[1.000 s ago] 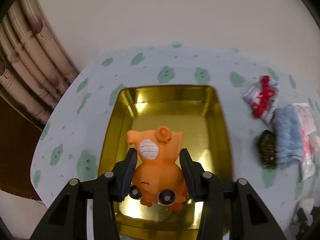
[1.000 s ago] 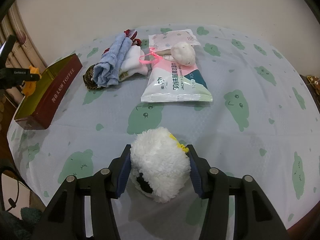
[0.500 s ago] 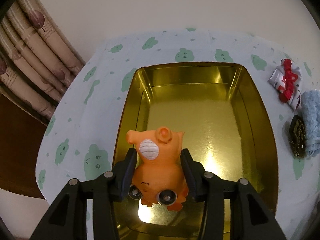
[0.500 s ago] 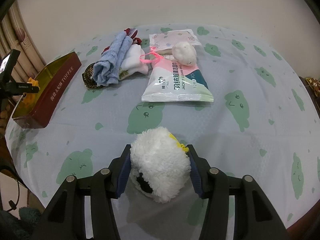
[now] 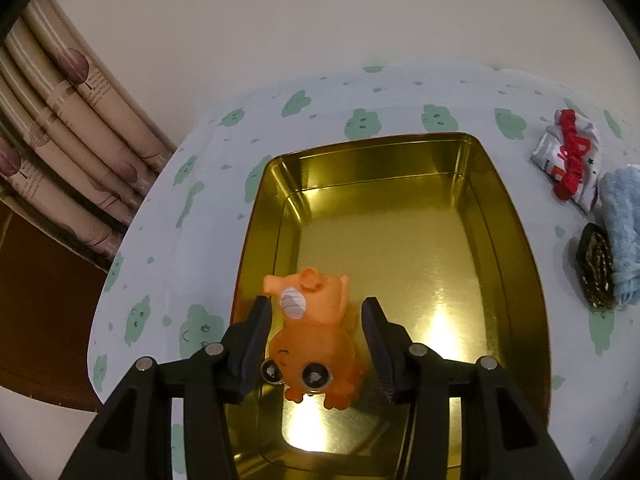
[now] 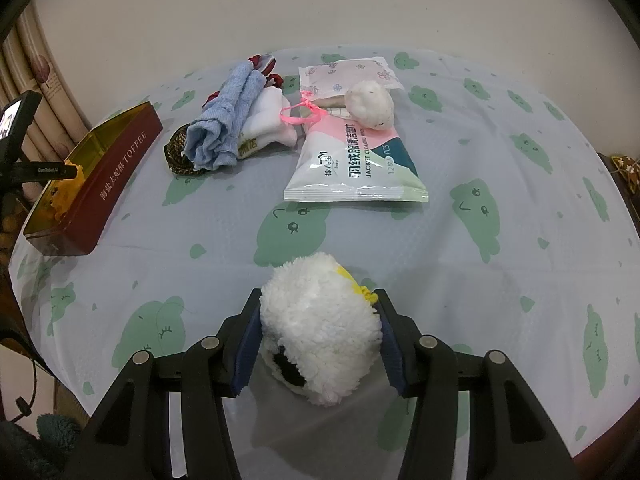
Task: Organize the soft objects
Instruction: 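Carry the orange toy into the gold tin and release it with the left gripper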
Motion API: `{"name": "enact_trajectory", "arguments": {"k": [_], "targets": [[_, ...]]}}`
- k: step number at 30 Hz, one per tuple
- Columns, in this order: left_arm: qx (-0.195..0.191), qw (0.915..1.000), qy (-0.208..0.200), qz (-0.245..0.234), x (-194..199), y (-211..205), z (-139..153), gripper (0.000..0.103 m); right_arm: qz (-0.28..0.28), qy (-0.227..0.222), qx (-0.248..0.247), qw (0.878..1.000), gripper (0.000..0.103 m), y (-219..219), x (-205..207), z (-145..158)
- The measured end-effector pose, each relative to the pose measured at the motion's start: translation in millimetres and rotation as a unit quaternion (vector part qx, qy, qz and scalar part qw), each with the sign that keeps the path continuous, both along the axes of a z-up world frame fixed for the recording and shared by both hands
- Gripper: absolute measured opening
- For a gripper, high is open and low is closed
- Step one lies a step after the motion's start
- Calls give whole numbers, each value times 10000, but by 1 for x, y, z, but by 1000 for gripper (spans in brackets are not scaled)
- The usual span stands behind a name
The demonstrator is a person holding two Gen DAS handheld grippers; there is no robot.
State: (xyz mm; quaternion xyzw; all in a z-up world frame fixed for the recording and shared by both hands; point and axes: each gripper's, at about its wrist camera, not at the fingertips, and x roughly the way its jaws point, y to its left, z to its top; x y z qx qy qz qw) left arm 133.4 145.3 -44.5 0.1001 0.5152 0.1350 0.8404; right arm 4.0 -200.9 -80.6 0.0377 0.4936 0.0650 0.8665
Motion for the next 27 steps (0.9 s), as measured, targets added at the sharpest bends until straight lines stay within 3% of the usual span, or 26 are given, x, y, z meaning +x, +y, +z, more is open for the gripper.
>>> {"name": "enact_trajectory", "arguments": {"k": [3, 18, 27], "targets": [[-35, 10000, -41, -17, -2, -2, 3, 53, -5, -25, -14, 10000, 49, 0, -1, 0], [-249, 9971, -671, 256, -29, 15, 33, 53, 185, -290, 0, 9994, 45, 9, 3, 18], [-435, 9920, -903, 768, -47, 54, 41, 53, 869, -346, -164, 9955, 45, 59, 23, 39]]}}
